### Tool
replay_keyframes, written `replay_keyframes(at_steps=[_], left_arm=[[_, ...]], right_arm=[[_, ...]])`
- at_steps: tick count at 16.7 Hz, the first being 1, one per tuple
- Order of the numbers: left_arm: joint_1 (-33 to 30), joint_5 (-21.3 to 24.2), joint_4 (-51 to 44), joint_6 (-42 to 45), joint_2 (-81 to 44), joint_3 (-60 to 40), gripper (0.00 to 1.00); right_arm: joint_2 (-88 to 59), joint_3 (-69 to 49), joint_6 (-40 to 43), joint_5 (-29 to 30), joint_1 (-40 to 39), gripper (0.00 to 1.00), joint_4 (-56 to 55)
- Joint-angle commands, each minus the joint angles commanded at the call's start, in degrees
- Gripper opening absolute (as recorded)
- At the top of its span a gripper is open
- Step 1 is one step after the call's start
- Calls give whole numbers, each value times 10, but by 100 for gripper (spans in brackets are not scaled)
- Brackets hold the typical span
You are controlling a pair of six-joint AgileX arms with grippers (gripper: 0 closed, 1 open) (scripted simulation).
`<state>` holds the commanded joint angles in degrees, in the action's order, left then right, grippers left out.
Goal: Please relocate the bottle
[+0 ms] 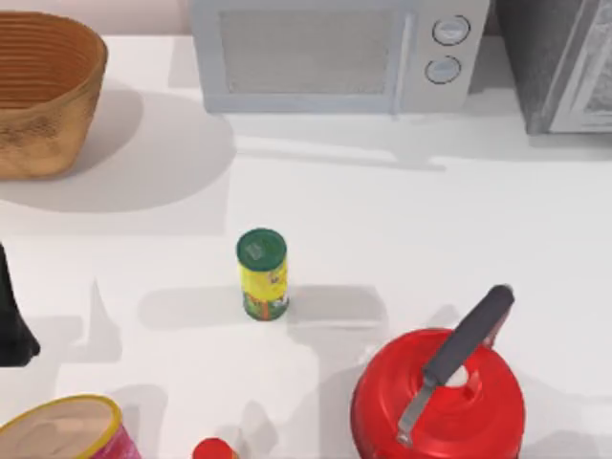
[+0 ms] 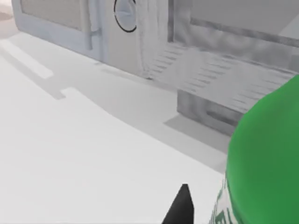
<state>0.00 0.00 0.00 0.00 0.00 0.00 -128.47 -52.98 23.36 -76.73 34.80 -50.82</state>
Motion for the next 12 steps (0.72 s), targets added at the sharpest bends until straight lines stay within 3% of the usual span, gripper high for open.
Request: replay_keyframes(at_steps=[6,12], left_arm=[[0,0,0,0,0,0,100],[0,0,0,0,0,0,100]], right_arm=[[-2,2,-16,5,-5,0,-21],[-2,2,-16,5,-5,45,-21]])
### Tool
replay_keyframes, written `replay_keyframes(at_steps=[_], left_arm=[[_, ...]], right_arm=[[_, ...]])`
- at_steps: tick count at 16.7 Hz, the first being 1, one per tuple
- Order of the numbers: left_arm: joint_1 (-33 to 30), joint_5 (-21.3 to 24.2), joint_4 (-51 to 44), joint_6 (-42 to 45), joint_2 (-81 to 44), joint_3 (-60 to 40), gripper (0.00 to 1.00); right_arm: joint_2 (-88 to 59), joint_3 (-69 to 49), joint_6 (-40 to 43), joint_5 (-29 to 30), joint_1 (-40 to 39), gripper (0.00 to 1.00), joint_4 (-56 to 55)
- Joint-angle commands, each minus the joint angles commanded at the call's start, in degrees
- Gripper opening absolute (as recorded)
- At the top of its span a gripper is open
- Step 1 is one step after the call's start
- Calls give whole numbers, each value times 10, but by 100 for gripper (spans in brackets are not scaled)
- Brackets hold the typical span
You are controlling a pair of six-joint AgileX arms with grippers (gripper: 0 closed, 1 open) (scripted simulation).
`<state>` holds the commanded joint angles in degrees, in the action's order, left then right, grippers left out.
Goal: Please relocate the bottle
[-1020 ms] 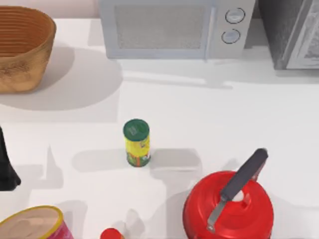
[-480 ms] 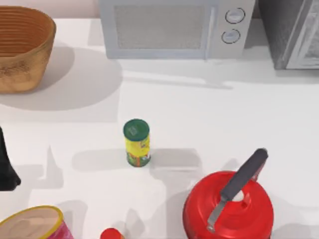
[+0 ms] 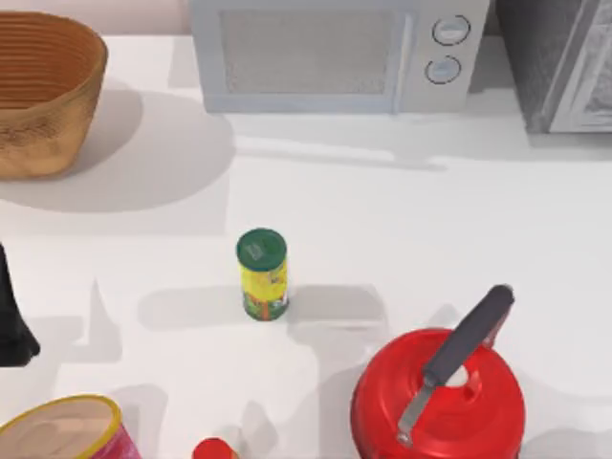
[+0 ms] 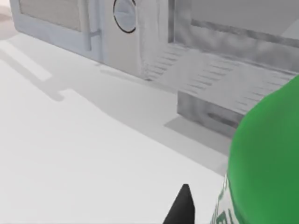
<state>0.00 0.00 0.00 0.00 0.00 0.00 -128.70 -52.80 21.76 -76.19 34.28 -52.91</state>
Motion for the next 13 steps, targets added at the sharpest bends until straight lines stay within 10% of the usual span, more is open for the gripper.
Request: replay_keyframes(at_steps=[7,13], left_arm=[[0,0,0,0,0,0,100],[0,0,0,0,0,0,100]], right_arm=[[0,0,0,0,0,98,0],[0,0,0,0,0,100,0]])
